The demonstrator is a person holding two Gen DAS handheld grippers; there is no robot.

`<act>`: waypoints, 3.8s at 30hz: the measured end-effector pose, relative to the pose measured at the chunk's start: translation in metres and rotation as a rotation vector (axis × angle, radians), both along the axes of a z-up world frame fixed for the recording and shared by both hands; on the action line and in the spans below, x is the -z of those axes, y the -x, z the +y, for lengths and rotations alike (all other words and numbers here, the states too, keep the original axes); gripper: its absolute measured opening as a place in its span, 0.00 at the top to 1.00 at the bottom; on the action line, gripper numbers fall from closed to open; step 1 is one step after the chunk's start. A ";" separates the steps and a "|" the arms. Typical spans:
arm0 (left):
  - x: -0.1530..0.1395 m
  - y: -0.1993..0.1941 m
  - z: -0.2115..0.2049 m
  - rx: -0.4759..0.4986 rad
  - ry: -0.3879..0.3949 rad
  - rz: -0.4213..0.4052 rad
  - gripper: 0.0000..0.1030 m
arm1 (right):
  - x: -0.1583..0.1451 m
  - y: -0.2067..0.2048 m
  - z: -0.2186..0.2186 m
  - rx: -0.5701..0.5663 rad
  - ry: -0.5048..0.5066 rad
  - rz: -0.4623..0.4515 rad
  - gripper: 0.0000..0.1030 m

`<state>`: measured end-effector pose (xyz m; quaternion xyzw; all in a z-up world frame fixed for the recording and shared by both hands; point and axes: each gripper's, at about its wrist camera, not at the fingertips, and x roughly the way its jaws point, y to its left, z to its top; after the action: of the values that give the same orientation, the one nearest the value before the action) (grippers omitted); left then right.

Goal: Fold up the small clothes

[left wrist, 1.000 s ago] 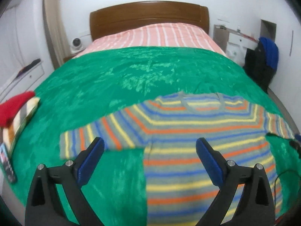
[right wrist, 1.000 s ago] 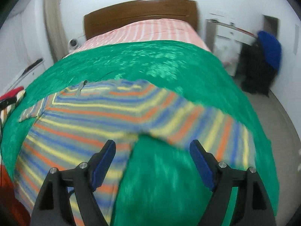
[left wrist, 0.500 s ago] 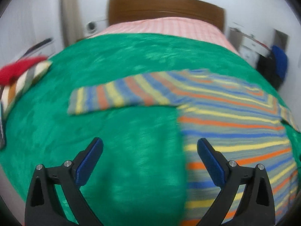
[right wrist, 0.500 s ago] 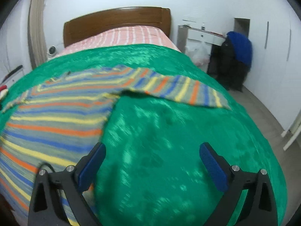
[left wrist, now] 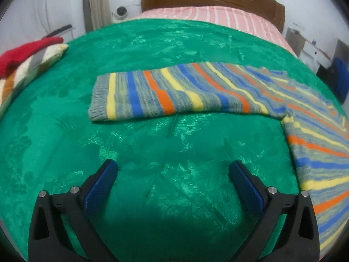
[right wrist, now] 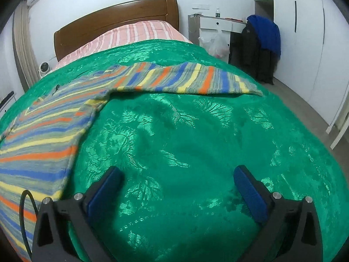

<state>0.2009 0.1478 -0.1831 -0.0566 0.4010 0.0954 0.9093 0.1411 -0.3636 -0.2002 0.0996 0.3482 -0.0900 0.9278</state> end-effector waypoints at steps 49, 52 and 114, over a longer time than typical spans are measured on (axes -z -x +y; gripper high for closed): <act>0.005 0.001 0.003 -0.001 -0.005 -0.012 0.00 | 0.001 -0.002 0.000 -0.003 0.009 0.009 0.00; 0.005 0.001 0.003 -0.001 -0.005 -0.012 0.00 | 0.001 -0.002 0.000 -0.003 0.010 0.009 0.00; 0.005 0.002 0.003 -0.002 -0.004 -0.013 0.00 | 0.002 -0.002 0.001 -0.004 0.012 0.008 0.00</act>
<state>0.1994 0.1511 -0.1876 -0.0555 0.3949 0.0968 0.9119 0.1430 -0.3628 -0.2023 0.0930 0.3516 -0.0908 0.9271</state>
